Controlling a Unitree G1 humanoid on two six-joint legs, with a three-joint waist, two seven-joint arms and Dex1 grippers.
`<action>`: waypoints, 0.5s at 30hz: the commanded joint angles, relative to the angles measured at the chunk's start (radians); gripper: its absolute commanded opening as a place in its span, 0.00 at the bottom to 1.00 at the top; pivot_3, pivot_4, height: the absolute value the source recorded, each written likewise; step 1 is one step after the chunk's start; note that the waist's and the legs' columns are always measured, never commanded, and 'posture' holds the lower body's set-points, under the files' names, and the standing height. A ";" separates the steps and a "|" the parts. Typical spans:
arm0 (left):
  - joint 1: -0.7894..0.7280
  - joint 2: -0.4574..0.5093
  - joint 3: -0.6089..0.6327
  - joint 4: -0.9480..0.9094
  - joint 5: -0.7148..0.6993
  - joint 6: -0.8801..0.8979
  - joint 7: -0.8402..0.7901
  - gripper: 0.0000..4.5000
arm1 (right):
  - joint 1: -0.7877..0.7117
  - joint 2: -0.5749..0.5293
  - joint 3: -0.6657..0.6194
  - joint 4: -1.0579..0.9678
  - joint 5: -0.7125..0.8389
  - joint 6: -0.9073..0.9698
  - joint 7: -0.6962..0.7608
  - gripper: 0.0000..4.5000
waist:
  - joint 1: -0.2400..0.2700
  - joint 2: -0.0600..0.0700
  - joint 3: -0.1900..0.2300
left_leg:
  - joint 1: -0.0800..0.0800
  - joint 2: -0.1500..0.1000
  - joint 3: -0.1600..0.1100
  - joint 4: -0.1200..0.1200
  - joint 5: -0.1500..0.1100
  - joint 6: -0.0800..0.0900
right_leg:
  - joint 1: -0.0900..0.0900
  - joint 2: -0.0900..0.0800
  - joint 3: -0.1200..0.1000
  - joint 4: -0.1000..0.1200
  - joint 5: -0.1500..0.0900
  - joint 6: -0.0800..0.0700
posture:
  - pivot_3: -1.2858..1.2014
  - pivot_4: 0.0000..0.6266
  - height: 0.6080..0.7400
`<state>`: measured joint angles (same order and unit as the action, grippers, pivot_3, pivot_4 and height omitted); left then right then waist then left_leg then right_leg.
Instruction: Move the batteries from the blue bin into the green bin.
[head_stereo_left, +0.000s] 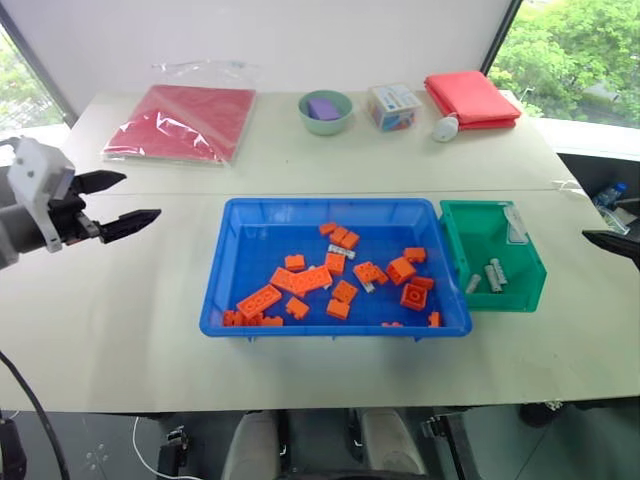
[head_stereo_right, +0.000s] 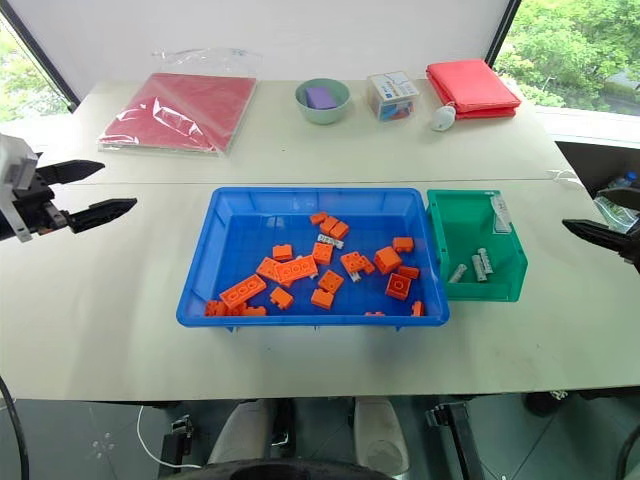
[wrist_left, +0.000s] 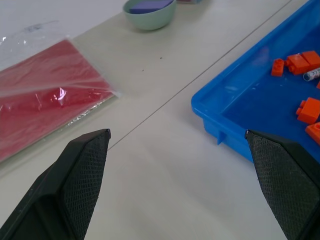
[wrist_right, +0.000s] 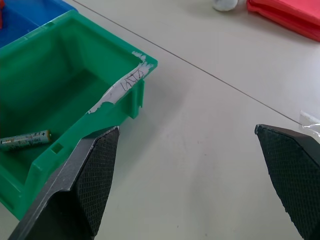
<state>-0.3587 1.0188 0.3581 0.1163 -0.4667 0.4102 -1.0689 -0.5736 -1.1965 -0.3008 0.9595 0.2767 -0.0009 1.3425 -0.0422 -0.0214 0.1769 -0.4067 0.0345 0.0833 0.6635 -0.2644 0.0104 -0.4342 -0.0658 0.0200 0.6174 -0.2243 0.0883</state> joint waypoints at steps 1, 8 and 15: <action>-0.013 0.026 0.029 -0.011 0.002 -0.013 0.000 1.00 | -0.025 -0.015 -0.017 0.010 0.000 -0.023 -0.002 0.99 | 0.000 0.000 0.000 | 0.000 0.000 0.000 0.000 0.000 0.000 | 0.000 0.000 0.000 0.000 0.000 0.000 | 0.52 0.24 0.97; -0.026 0.027 0.019 -0.004 0.003 -0.004 0.000 1.00 | -0.039 -0.015 -0.015 0.037 -0.004 -0.035 -0.008 0.99 | 0.000 0.000 0.000 | 0.000 0.000 0.000 0.000 0.000 0.000 | 0.000 0.000 0.000 0.001 0.000 0.000 | 0.52 0.24 0.97; -0.033 0.022 0.010 -0.011 0.003 0.008 -0.001 1.00 | -0.068 -0.008 -0.003 0.064 -0.026 -0.043 -0.025 0.99 | 0.000 0.000 0.000 | 0.000 -0.001 0.002 0.000 0.000 0.000 | 0.000 0.000 0.000 0.001 0.000 0.000 | 0.52 0.24 0.97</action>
<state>-0.3685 1.0193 0.3561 0.1189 -0.4631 0.4243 -1.0706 -0.6159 -1.1961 -0.2984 1.0218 0.2529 -0.0286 1.3289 -0.0426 -0.0214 0.1769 -0.4066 0.0338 0.0851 0.6638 -0.2643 0.0104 -0.4342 -0.0655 0.0202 0.6184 -0.2242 0.0885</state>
